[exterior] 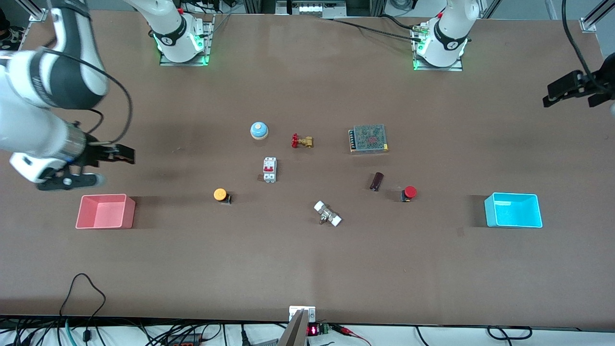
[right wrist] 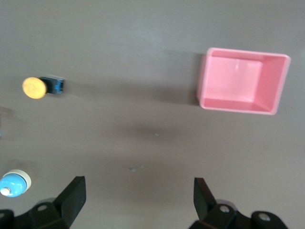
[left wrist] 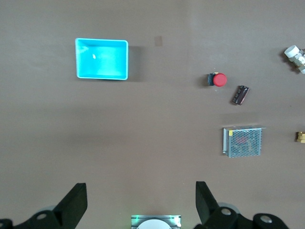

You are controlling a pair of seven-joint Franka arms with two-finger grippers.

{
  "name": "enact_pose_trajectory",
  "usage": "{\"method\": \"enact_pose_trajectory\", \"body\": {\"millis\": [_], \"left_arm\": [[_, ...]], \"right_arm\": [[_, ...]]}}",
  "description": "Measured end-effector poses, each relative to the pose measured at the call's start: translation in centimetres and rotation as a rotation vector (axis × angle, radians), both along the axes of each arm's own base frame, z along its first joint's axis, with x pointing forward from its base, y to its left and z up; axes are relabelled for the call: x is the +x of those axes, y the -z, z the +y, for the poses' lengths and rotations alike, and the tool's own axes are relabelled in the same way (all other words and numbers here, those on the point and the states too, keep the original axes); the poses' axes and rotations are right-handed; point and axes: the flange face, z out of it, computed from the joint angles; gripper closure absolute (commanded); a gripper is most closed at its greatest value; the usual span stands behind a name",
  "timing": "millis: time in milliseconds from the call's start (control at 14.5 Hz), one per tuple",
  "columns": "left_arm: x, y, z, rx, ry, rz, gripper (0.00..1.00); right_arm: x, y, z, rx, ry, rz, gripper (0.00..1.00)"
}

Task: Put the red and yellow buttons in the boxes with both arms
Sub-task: 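Move the right gripper to the yellow button while the left gripper reaches the red button, then lower both grippers and close them on the yellow and red buttons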

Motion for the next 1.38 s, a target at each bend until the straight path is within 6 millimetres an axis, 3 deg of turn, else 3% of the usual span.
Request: {"method": "enact_pose_trajectory", "body": {"millis": [275, 688, 894, 1375], "left_arm": [[3.5, 6.7, -1.9, -0.027, 0.027, 0.093, 0.0], [5.8, 15.0, -11.5, -0.029, 0.156, 0.216, 0.0], [7.1, 19.2, -13.5, -0.028, 0.165, 0.237, 0.0], [10.4, 28.2, -16.2, -0.037, 0.044, 0.184, 0.0]], "right_arm": [[0.4, 5.0, 7.6, 0.027, 0.032, 0.015, 0.0], [0.8, 12.8, 14.1, 0.052, 0.072, 0.029, 0.0], [1.7, 15.4, 16.0, 0.039, 0.094, 0.034, 0.0], [2.4, 20.4, 18.5, 0.081, 0.138, 0.017, 0.0]]}}
